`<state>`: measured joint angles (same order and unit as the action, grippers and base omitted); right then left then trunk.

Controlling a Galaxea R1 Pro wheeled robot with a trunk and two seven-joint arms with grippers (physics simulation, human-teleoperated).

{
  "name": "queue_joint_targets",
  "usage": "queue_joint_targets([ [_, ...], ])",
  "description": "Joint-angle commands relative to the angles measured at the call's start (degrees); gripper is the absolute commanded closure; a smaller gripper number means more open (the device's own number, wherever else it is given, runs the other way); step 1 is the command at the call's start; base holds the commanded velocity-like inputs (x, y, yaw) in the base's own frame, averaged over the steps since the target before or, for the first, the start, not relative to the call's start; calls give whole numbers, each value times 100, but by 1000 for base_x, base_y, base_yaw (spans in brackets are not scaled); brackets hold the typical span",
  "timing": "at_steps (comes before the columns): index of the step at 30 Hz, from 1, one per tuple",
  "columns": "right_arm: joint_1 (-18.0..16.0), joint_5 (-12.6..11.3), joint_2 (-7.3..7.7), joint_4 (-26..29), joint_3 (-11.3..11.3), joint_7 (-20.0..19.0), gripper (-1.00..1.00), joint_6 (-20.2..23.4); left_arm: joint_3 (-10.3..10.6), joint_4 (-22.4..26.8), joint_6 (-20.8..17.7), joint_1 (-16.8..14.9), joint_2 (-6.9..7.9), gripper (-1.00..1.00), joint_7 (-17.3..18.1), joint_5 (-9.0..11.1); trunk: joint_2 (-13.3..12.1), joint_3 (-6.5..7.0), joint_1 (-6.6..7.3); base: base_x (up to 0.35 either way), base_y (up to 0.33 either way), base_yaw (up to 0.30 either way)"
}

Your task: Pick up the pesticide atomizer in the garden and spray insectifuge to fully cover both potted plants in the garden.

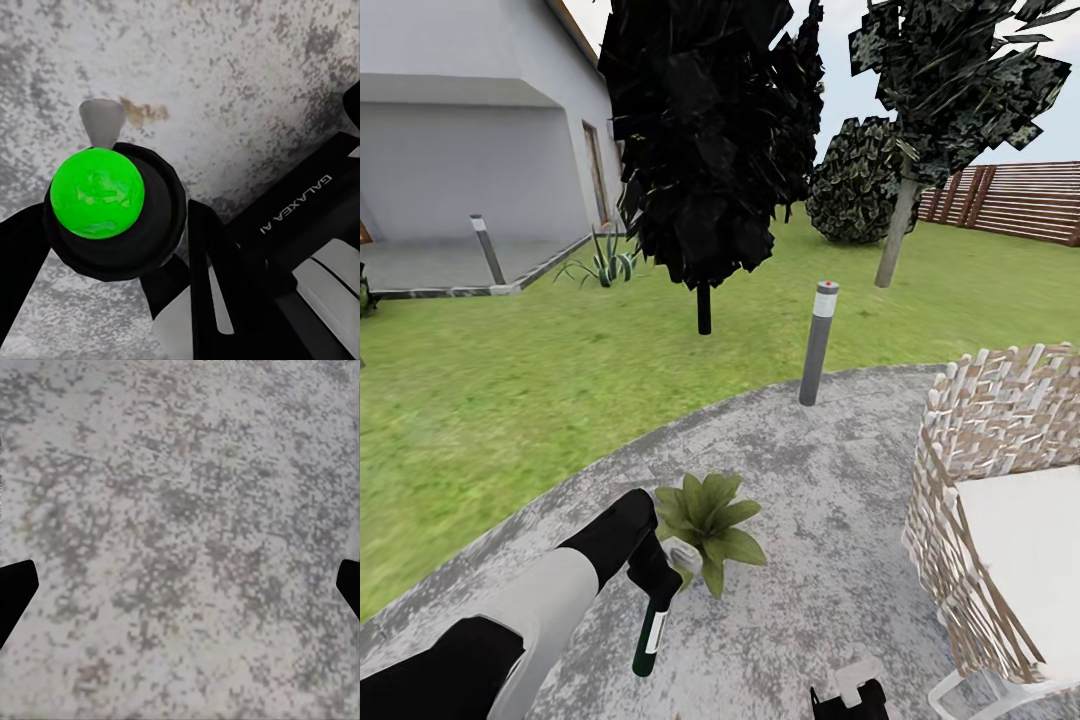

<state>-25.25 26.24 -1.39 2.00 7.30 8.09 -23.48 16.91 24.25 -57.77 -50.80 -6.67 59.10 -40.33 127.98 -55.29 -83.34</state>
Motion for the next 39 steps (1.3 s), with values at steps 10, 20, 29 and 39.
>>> queue_joint_targets([
  [10,-6,48,-10,-11,44,26,-100,-16,1,18,-24,68,-1,100,58,-63,2,-5,1,64,-19,0],
  [20,-4,49,-10,-15,43,24,-100,-16,6,10,-24,78,12,100,58,-63,2,-5,1,102,-1,0],
  [29,-1,53,-6,-15,47,24,-100,-16,6,9,-24,82,33,100,58,-60,2,-5,1,136,0,0],
  [39,3,57,-2,-15,48,26,-100,-16,23,-8,19,587,82,100,39,-89,2,-5,1,1,0,0],
])
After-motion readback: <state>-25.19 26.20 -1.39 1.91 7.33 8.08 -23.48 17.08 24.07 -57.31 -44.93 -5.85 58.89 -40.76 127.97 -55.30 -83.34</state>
